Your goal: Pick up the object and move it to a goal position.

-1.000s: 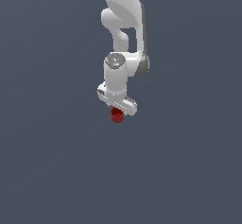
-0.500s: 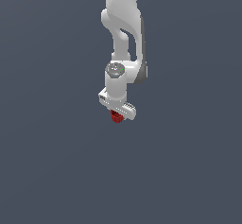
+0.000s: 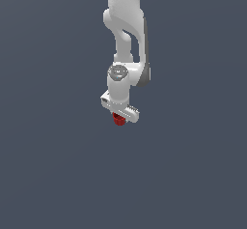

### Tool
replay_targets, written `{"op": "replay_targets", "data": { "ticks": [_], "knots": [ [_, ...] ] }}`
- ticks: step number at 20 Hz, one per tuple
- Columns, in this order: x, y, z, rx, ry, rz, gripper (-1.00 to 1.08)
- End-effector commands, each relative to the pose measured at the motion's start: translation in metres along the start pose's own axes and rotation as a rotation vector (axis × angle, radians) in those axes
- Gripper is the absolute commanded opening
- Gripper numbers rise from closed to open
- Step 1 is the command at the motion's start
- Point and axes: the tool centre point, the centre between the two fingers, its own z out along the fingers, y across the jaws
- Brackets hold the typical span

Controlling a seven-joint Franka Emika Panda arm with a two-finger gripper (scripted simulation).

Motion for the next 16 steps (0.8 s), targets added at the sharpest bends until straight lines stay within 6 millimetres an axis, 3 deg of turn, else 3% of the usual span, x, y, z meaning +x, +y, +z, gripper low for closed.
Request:
{"op": "replay_targets", "data": {
  "ticks": [1,9,16],
  "knots": [
    [0.000,0.001,0.001,-0.001,0.000,0.001,-1.00],
    [0.008,0.009,-0.011,0.000,0.000,0.001,-1.00],
    [0.035,0.042,-0.047,0.000,0.000,0.001,-1.00]
  ]
}}
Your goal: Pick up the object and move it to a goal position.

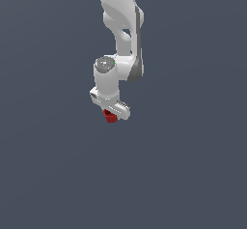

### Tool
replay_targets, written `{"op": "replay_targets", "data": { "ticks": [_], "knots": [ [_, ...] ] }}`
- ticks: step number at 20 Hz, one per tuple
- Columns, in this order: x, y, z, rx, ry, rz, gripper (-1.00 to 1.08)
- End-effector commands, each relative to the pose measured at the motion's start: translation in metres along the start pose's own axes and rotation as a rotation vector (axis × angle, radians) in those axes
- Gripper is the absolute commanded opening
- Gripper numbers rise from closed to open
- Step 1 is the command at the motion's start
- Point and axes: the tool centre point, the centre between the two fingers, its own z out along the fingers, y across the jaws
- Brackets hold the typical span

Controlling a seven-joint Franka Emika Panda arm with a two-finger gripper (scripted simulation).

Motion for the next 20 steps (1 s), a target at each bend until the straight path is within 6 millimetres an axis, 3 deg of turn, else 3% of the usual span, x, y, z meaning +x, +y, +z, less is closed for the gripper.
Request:
{"op": "replay_targets", "data": {
  "ticks": [1,11,20],
  "knots": [
    [0.013,0.015,-0.017,0.001,0.002,0.001,-1.00],
    [0.069,0.077,-0.091,0.001,0.002,0.002,-1.00],
    [0.095,0.102,-0.121,0.000,0.002,0.001,-1.00]
  ]
}}
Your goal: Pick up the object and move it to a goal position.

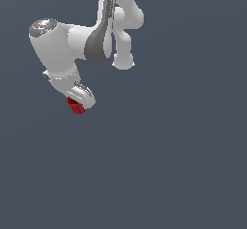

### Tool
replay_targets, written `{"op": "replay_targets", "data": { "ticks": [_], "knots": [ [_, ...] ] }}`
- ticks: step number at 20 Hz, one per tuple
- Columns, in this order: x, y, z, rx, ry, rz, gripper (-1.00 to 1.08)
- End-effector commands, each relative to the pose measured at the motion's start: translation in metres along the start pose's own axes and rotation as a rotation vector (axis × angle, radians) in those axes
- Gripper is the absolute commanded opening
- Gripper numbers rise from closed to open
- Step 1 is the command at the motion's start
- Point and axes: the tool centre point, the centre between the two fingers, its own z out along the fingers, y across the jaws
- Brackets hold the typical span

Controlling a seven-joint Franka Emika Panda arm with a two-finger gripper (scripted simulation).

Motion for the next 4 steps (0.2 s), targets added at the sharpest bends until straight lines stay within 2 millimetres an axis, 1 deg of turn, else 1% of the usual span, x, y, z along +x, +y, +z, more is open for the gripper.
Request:
{"op": "replay_targets", "data": {
  "ticks": [1,4],
  "knots": [
    [0.0043,0.0029,-0.0050,0.000,0.001,-0.001,-1.00],
    [0.0057,0.0037,-0.0062,0.000,0.001,-0.001,-1.00]
  ]
}}
